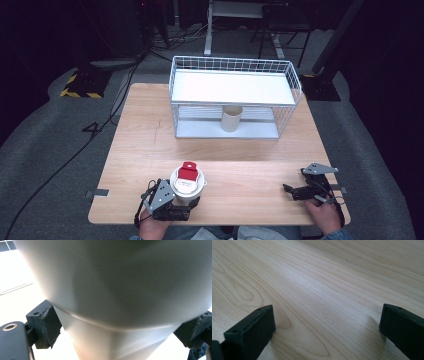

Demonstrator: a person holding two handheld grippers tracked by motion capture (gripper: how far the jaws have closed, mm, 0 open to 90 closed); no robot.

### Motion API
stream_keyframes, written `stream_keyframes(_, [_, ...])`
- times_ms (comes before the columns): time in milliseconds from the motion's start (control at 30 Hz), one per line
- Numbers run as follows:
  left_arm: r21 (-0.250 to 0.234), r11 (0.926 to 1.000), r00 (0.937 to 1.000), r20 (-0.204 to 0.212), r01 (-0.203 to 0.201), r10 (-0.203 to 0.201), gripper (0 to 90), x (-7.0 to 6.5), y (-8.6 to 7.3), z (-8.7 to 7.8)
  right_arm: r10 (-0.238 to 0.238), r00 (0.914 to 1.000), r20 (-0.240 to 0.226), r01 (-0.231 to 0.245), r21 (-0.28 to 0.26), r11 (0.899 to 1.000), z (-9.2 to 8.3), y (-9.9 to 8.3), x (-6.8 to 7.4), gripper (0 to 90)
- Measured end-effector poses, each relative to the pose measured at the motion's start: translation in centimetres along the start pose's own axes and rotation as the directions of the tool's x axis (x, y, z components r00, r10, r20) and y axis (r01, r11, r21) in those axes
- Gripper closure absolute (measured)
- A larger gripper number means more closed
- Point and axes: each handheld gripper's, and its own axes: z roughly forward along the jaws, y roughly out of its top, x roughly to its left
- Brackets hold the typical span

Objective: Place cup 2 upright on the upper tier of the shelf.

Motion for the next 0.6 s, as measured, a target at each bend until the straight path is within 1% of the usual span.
stream_keyframes(300, [0.003,1.0000,0.9999,-0.010,0.004,-0.004,10.6,-0.14,0.06,-0.01,0.000,1.0000,0.000,0.000,0.000,1.000,0.00,0.00,0.00,0.4])
stream_keyframes(500, [0.000,1.0000,0.9998,-0.018,-0.002,0.002,10.7,-0.23,0.07,-0.02,0.000,1.0000,0.000,0.000,0.000,1.000,0.00,0.00,0.00,0.4])
stream_keyframes(600, [0.002,1.0000,0.9999,-0.015,0.000,0.000,10.8,-0.26,0.12,-0.04,0.000,1.0000,0.000,0.000,0.000,1.000,0.00,0.00,0.00,0.4])
